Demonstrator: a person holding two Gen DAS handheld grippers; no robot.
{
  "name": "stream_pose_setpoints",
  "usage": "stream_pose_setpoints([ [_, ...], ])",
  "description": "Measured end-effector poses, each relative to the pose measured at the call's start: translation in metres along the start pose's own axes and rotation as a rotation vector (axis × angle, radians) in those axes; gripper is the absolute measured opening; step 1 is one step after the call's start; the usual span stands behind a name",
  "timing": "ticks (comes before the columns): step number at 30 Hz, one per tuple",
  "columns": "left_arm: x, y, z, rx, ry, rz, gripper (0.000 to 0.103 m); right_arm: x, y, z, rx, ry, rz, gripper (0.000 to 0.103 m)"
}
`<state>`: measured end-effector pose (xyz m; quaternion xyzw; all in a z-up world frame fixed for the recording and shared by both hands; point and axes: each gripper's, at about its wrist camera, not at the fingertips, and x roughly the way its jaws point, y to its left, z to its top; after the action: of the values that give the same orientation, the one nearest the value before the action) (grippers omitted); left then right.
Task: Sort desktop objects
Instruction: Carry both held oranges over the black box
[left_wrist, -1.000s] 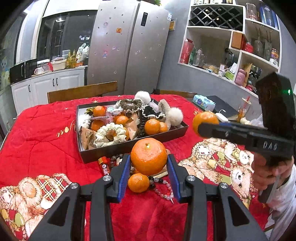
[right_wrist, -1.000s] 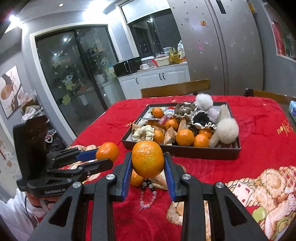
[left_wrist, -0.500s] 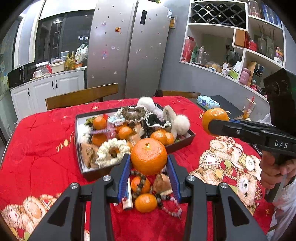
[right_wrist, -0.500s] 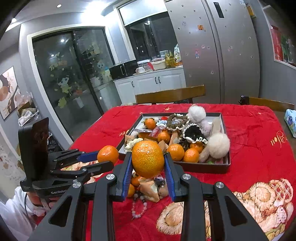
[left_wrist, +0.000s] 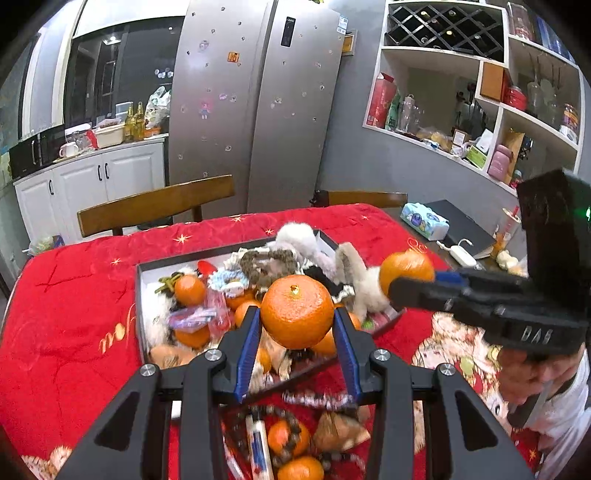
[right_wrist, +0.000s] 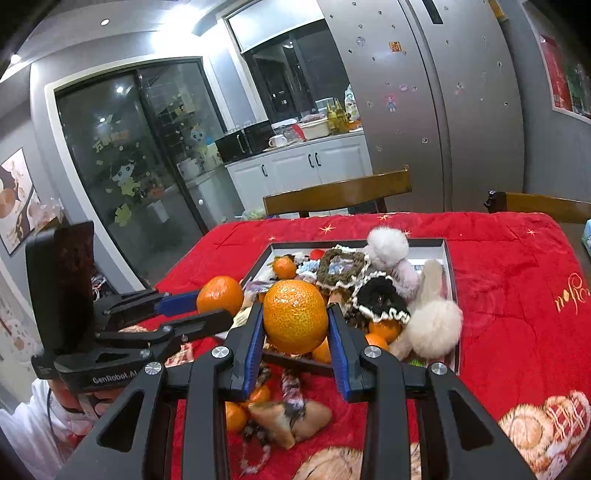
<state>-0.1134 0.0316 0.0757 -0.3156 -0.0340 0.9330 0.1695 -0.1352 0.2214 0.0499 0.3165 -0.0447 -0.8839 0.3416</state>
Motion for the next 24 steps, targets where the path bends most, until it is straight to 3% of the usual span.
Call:
stream_pose_setpoints([
  [7,0.042,0.007,0.007,0.003,0.033,0.000,0.041,0.034,-0.017,0.005,0.017,0.037,0.006,0.032],
  [11,0.066,0.010,0.009,-0.013,0.066,-0.017,0.041,0.044,-0.030,0.010,0.029,0.013,0.016,0.032],
  [16,0.086,0.002,0.008,0.033,0.060,-0.009,0.041,0.060,-0.052,0.009,0.063,0.062,-0.010,0.032],
  [19,0.089,0.002,0.006,0.007,0.013,-0.024,0.041,0.068,-0.065,0.004,0.095,0.088,-0.020,0.032],
  [24,0.102,0.005,0.002,0.007,0.051,-0.030,0.041,0.075,-0.069,-0.001,0.101,0.102,-0.033,0.032],
])
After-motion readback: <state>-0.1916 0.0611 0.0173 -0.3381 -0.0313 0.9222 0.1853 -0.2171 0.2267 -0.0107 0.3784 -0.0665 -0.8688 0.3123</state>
